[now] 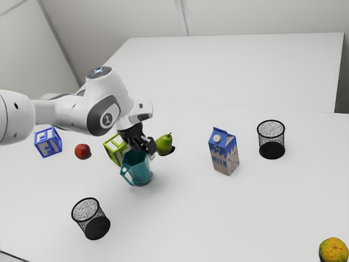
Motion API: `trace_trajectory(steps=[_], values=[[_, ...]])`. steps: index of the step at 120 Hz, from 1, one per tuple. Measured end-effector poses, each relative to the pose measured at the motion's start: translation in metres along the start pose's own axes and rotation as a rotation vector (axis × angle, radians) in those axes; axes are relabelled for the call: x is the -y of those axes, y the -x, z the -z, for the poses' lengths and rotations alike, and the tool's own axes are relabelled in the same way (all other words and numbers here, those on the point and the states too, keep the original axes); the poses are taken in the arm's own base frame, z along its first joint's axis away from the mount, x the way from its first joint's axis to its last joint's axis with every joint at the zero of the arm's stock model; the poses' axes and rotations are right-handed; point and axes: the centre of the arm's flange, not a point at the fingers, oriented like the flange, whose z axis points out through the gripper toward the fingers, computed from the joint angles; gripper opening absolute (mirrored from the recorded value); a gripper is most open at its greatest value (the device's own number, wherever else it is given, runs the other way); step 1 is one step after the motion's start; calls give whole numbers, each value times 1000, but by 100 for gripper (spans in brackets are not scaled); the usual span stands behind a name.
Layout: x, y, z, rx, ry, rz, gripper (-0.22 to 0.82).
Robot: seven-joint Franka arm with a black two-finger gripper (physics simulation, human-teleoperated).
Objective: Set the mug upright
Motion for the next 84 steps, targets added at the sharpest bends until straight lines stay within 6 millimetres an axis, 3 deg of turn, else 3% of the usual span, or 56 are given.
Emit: trace_trajectory(steps=[12, 36, 64, 84], values=[[1, -4, 17, -22, 6, 8, 38], [21, -40, 73, -34, 5, 51, 46], [39, -83, 110, 36, -8, 76, 56], [57, -97, 115, 105, -7, 108, 58]])
